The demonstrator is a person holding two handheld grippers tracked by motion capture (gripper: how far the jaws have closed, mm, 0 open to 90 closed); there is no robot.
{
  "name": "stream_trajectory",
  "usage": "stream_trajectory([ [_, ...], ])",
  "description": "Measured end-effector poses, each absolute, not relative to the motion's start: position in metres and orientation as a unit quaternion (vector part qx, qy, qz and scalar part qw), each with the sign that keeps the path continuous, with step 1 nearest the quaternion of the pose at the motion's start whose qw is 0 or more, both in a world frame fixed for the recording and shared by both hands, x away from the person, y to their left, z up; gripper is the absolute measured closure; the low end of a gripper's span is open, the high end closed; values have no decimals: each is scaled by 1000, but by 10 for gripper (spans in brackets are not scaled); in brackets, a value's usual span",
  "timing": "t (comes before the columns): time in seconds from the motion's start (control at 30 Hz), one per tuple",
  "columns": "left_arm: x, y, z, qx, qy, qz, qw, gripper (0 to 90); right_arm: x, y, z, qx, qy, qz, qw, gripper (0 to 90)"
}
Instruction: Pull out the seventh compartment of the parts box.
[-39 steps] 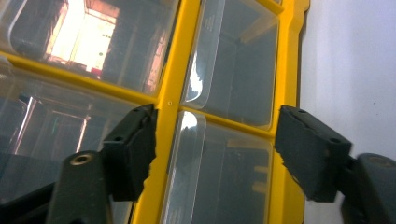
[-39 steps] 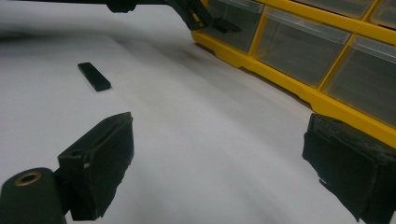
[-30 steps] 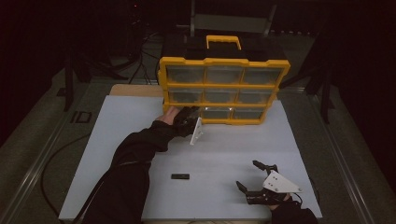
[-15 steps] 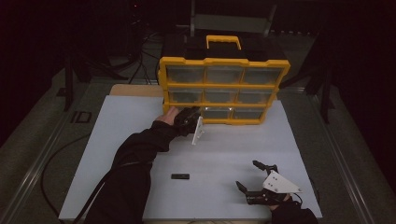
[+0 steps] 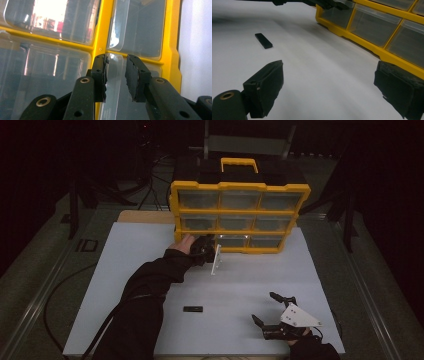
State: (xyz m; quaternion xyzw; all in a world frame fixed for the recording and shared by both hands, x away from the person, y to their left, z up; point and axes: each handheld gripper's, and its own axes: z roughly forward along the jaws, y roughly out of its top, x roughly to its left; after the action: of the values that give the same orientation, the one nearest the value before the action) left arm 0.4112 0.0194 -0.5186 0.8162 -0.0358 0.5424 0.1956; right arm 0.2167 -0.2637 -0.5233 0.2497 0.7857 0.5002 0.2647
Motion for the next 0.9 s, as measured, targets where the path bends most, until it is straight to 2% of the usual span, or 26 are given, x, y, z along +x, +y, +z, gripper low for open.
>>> stream_trajectory([
  [0.23,411,14,-519,820,-38,546,168,693,216,-263,-523,250,786,499,264,89],
  [0.37,412,15,-517,820,-34,543,175,731,216,-263,-523,251,786,500,264,89],
  [0.9,413,15,-512,829,-46,532,167,745,218,-265,-524,254,785,501,261,89],
])
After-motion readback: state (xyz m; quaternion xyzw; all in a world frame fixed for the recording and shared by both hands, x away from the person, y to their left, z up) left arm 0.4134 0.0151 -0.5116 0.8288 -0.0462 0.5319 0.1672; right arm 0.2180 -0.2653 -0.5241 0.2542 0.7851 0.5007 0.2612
